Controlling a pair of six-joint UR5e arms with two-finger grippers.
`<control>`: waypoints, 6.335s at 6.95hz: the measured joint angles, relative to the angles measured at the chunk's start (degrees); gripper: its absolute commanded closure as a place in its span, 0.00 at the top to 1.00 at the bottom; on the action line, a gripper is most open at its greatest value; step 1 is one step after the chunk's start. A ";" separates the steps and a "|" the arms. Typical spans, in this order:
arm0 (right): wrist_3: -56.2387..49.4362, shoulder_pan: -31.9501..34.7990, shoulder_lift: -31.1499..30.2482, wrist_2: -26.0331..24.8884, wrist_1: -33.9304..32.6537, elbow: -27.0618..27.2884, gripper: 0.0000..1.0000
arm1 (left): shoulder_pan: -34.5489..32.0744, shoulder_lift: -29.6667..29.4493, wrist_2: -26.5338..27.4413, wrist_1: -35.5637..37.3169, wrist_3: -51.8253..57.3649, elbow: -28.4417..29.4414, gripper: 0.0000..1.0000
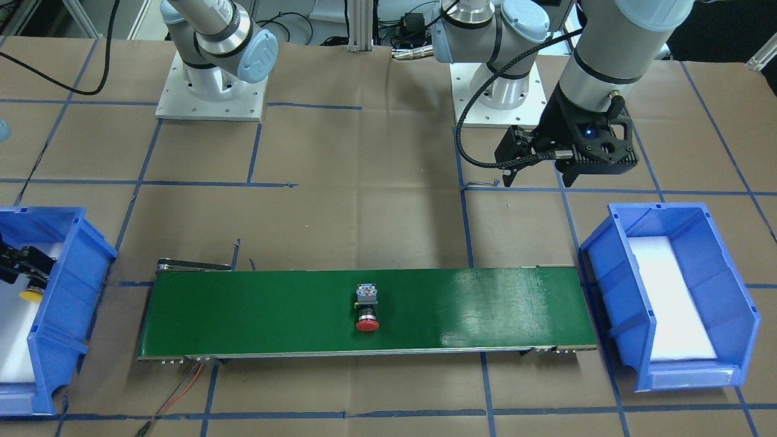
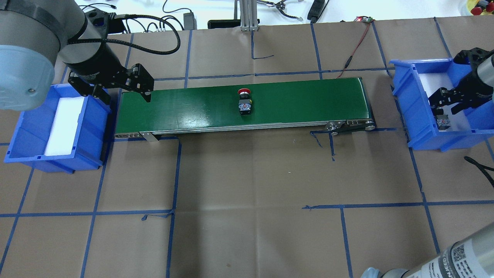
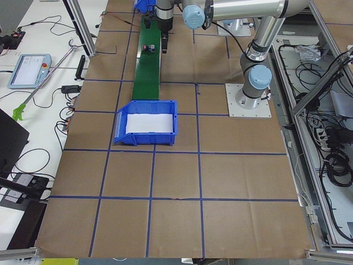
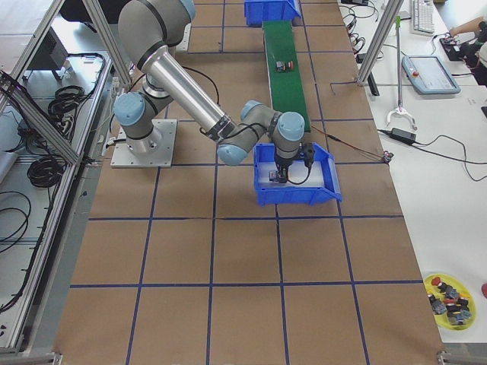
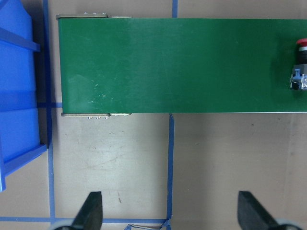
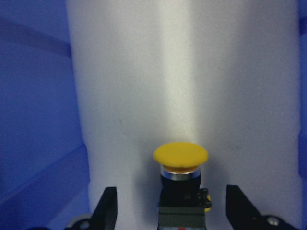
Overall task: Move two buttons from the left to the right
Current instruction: 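Release the yellow button in the bin and raise the right gripper, then move the right gripper to the red button on the belt and grasp it, then carry the red button with the right gripper into the blue bin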
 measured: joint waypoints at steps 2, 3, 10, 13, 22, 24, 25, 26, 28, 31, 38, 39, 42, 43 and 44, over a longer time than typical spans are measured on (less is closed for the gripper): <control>0.40 0.09 -2.13 0.76 1.07 -3.69 0.99 | 0.00 -0.03 0.00 0.00 -0.06 0.00 1.00; 0.62 0.23 -4.24 0.82 4.36 -6.68 0.99 | 0.00 -0.03 -0.02 0.00 -0.08 0.00 1.00; 18.62 24.00 -6.69 -3.62 16.86 -21.33 1.00 | 0.00 -0.05 -0.03 0.00 -0.04 0.00 1.00; 22.07 30.61 -6.53 -9.19 16.82 -21.24 1.00 | 0.00 0.02 0.00 0.00 -0.01 0.02 1.00; 30.26 34.35 -2.90 -10.39 16.99 -20.78 0.95 | 0.00 0.11 0.00 0.00 0.00 0.00 1.00; 31.89 34.34 -1.96 -7.84 17.34 -19.85 0.95 | 0.00 0.11 0.00 0.00 0.00 0.00 1.00; 32.47 34.30 -1.46 -6.60 17.08 -18.74 0.96 | 0.00 0.11 0.00 0.00 0.00 0.00 1.00; 33.08 34.29 -0.95 -5.81 16.90 -17.81 0.96 | 0.00 0.11 0.00 0.00 0.00 0.00 1.00; 33.62 34.29 0.86 -3.69 16.71 -16.83 0.95 | 0.00 0.11 0.00 0.00 0.06 0.00 1.00; 34.10 34.41 2.79 -1.60 15.76 -16.78 0.96 | 0.00 0.11 0.00 0.00 0.08 0.00 1.00; 34.85 35.47 6.12 -0.50 7.78 -10.69 0.33 | 0.00 0.11 -0.04 0.00 0.00 0.00 1.00; 34.76 35.20 5.95 -2.10 8.05 -10.10 0.06 | 0.00 0.11 -0.02 0.00 0.00 0.00 1.00; 33.85 33.79 3.23 -7.99 11.08 -10.54 0.03 | 0.00 0.11 0.00 0.00 0.00 0.00 1.00; 31.82 31.93 0.95 -8.89 11.57 -11.45 0.03 | 0.00 0.11 0.00 0.00 0.00 0.00 1.00; 28.64 28.96 -1.28 -9.02 13.31 -13.93 0.03 | 0.00 0.12 0.00 0.00 0.01 0.00 1.00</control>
